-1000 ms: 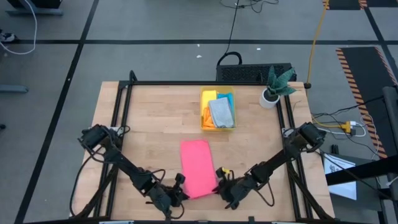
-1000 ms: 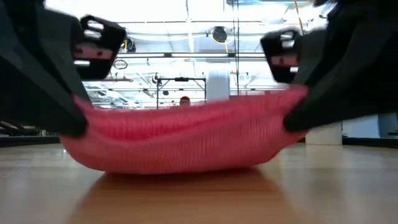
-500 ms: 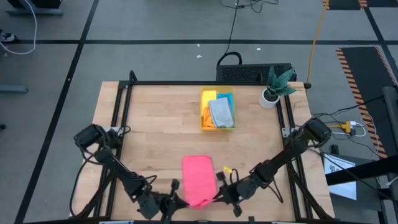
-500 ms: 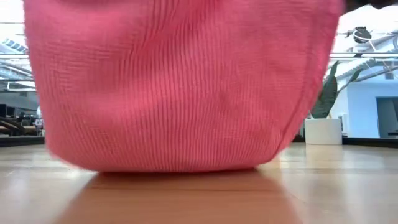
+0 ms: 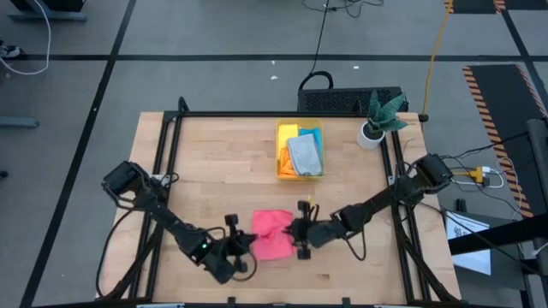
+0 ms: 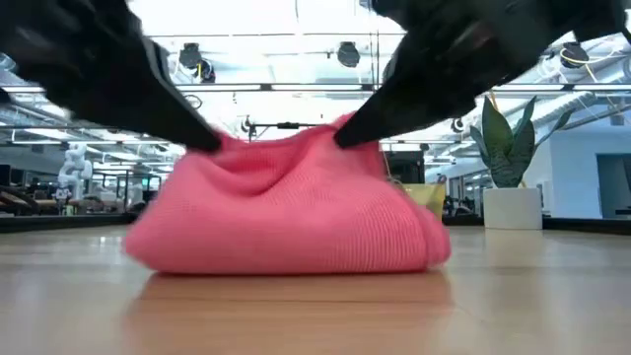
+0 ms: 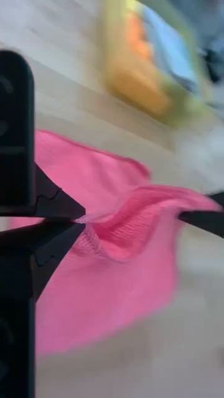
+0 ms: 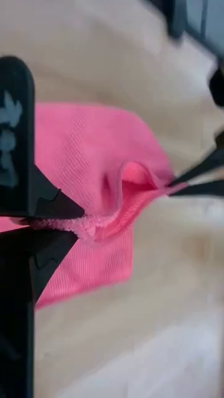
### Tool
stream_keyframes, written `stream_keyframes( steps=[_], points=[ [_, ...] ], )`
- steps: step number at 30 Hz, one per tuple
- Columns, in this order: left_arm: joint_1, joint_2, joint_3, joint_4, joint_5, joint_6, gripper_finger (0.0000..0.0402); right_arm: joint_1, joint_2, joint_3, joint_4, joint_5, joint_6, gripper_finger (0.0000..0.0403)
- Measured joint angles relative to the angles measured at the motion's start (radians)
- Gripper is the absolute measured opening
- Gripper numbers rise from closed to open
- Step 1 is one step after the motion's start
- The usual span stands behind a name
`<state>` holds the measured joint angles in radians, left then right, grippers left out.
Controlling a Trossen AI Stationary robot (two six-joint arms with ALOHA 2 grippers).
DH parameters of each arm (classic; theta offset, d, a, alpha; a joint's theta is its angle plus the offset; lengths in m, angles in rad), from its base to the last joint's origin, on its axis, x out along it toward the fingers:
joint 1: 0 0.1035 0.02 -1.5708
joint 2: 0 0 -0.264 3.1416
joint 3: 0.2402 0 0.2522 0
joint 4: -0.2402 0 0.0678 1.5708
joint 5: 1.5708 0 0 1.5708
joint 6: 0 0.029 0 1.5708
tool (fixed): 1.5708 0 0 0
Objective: Fold microfiber towels
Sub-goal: Fold the pink microfiber towel
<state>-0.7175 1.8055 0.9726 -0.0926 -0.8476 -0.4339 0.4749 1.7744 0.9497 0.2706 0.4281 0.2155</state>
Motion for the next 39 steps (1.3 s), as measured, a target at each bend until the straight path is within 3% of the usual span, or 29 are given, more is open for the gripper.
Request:
stream_keyframes(
  steps=[5,12,19,25,31,39],
  points=[
    [0.061,0.001,0.000,-0.111,-0.022,-0.139,0.0017,-0.061,0.000,0.000,-0.025,0.017,0.014,0.0003],
    [0.101,0.001,0.000,-0.113,-0.015,-0.164,0.0014,-0.097,0.000,0.000,-0.121,0.005,0.071,0.0003],
    [0.034,-0.031,0.000,0.036,0.147,-0.093,0.0005,-0.013,0.000,0.000,-0.093,-0.287,0.074,0.0003],
    [-0.033,-0.069,0.000,0.272,0.288,0.015,0.0018,0.089,0.000,0.000,0.099,-0.508,0.059,0.0004],
    [-0.045,-0.081,0.000,0.312,0.280,0.066,0.0007,0.122,-0.028,0.000,0.134,-0.490,0.034,0.0004],
    [-0.014,-0.081,0.000,0.271,0.215,0.064,0.0022,0.108,-0.116,0.000,-0.058,-0.166,0.044,0.0004]
  ],
)
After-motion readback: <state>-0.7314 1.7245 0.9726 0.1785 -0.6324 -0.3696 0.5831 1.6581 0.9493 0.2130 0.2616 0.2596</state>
